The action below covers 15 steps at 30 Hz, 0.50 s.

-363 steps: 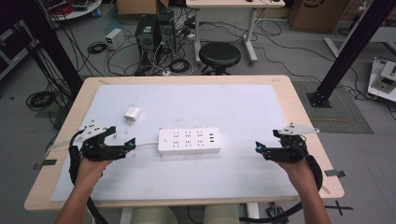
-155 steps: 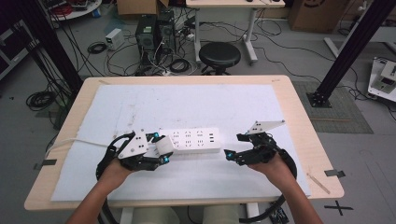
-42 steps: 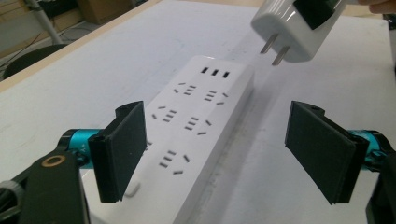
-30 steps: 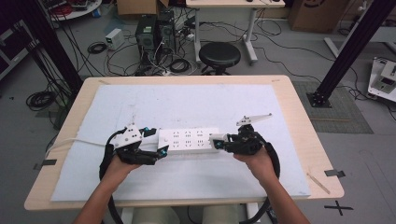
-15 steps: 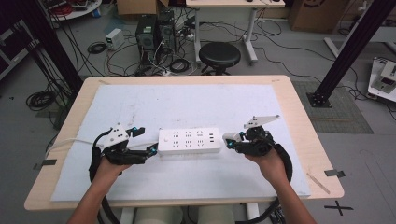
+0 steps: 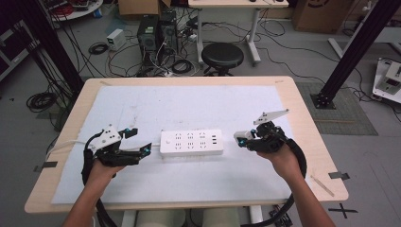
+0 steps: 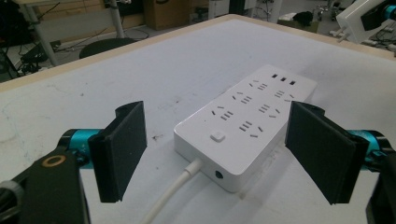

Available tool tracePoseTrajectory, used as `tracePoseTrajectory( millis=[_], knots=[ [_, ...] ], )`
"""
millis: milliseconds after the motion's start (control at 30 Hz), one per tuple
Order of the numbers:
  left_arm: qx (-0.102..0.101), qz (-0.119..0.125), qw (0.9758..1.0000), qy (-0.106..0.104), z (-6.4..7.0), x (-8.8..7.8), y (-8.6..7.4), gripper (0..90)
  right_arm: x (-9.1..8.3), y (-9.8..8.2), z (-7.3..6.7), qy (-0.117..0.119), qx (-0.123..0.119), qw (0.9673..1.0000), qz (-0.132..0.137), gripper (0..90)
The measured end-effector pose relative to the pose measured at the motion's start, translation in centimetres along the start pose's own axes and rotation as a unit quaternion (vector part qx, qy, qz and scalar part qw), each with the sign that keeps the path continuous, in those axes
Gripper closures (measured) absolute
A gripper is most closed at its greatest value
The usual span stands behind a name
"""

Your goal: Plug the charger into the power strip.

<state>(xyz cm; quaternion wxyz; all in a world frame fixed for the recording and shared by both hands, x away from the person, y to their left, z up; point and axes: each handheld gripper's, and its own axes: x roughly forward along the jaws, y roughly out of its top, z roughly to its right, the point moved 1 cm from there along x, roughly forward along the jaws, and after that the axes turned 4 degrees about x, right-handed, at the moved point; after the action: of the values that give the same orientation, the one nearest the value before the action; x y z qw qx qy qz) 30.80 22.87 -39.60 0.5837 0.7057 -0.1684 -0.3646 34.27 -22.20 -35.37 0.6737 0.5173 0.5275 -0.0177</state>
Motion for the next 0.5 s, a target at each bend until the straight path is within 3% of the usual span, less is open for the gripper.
tracePoseTrajectory(
  millis=[233,500],
  knots=[
    [0.005,-0.006,0.9999,0.01,-0.3,-0.1,-0.4,20.9,0.4,1.5,0.0,0.004,-0.035,0.9991,-0.024,63.1],
    [-0.004,-0.004,0.9999,0.012,-0.5,0.1,-0.7,20.9,0.7,3.6,-0.1,-0.015,-0.082,0.9958,-0.038,63.1]
  ],
)
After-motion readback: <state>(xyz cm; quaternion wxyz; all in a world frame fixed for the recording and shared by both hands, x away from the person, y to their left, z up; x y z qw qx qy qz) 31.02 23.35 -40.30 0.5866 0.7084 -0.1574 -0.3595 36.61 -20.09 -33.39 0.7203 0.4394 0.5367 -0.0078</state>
